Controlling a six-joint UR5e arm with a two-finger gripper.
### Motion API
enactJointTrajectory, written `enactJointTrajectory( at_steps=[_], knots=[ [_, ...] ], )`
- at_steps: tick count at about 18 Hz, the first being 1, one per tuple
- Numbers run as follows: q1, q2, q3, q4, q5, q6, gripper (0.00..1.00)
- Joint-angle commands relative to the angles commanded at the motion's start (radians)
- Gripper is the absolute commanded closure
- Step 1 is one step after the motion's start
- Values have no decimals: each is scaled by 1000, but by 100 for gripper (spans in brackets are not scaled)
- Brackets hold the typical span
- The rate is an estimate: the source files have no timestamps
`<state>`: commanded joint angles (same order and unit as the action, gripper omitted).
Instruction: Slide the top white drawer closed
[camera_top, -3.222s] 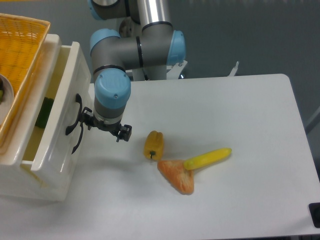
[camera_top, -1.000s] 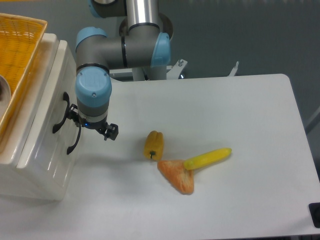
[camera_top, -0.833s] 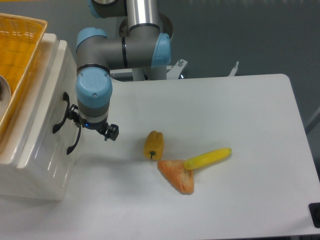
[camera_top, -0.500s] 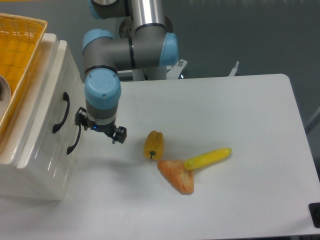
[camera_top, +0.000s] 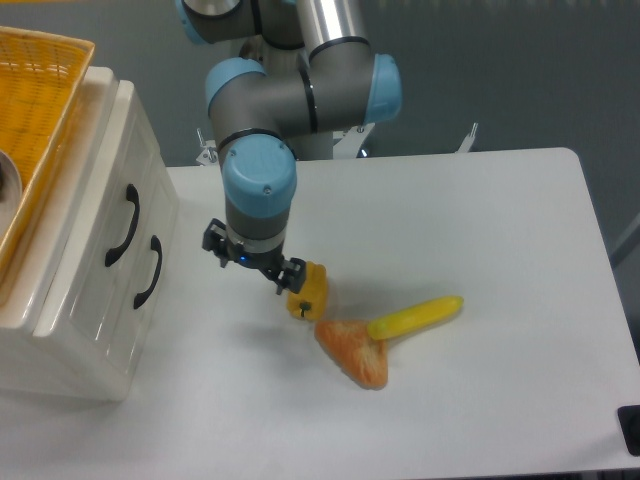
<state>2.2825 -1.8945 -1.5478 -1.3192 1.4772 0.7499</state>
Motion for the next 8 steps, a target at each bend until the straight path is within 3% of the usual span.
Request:
enactJointTrajectory(
  at_steps=[4, 8],
  knots=[
    [21, -12, 26, 0, 0, 110, 0],
    [51, -3, 31, 0, 0, 120, 0]
  ],
)
